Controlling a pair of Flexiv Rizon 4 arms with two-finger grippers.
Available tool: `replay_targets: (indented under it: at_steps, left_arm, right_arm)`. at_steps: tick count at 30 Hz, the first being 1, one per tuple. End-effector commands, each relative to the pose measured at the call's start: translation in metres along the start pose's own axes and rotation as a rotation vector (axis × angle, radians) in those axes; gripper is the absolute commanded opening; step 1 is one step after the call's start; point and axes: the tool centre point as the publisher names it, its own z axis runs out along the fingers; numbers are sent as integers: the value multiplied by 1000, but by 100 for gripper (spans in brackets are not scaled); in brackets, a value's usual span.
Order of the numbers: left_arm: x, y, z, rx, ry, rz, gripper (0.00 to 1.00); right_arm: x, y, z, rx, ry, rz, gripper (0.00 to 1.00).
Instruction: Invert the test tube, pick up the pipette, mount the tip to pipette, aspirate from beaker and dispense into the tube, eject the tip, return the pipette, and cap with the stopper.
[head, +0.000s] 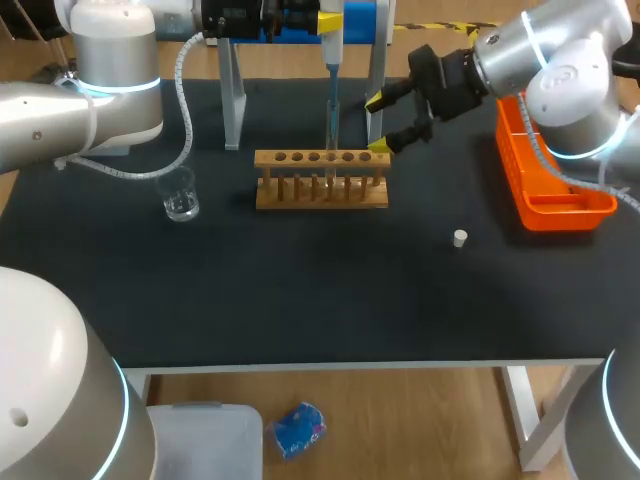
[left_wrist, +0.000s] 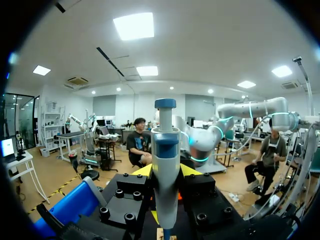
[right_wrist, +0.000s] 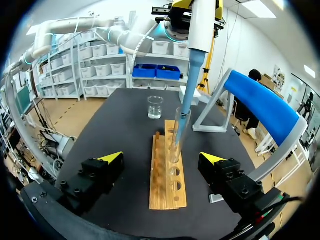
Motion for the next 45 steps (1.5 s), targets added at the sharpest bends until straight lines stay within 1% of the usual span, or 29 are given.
replay_targets:
  at_steps: [1,10,20,23,25,27,32,39,45]
  left_arm:
    - [2,-5,1,-12,0,-3,0]
    - [4,-15,3,-30,-7,-11,0]
    - [5,-17,3,-10,-19,-6,0]
    - [7,-20,2,-8,-23,3,0]
    - [8,-24,1,-1,-21,13,0]
    - [9,-28,2,-24,-24,24,0]
    - [11,-38,2,-29,-25,20,0]
    - [18,-55,5,-46,-29,19,0]
    - [25,-70,11,-52,-27,40,0]
  right_arm:
    - [0,0,-1,1,0,0,100]
    - [0,0,-1,1,0,0,100]
    - [0,0,-1,1,0,0,100]
    - [0,0,-1,1,0,0,100]
    - [0,0,-1,1,0,0,100]
    - [0,0,-1,1,0,0,100]
    - [0,0,-1,1,0,0,100]
    - [0,0,-1,1,0,0,100]
    - [0,0,-1,1,0,0,100]
